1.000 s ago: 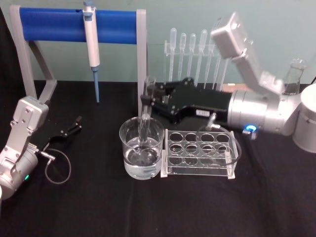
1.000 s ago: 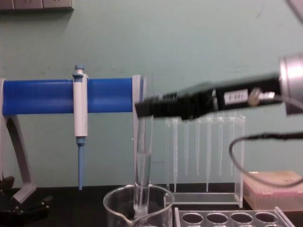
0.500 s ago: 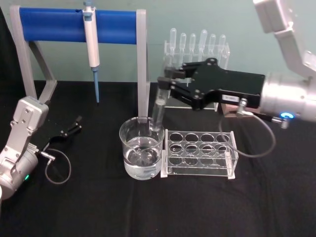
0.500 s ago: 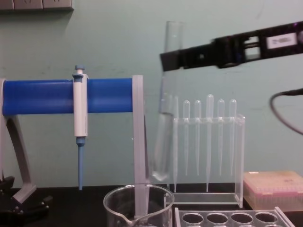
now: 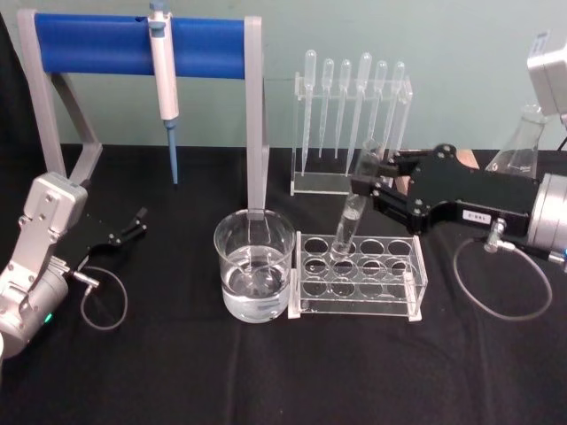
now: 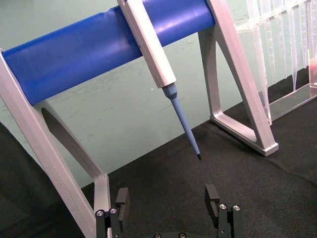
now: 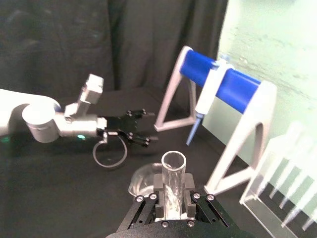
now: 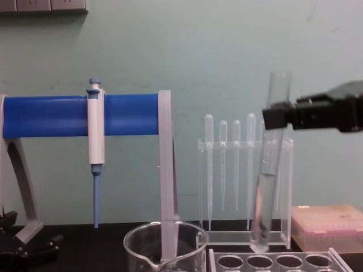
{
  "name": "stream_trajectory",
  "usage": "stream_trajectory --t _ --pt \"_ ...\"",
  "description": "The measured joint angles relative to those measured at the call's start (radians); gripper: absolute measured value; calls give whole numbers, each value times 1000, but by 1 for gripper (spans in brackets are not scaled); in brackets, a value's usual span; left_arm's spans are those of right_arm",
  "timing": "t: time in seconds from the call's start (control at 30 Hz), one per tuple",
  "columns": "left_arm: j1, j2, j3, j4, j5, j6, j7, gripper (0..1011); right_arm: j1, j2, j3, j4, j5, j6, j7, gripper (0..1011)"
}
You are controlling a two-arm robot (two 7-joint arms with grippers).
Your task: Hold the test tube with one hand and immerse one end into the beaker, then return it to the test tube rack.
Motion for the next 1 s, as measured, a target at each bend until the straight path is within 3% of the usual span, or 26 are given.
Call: stream_trajectory --t 0.4,1.0 --pt "0 0 0 0 0 0 0 1000 -15 -26 -8 73 -26 -15 -5 231" --pt "0 0 0 0 0 0 0 1000 -18 -72 -26 120 -77 -32 -3 231"
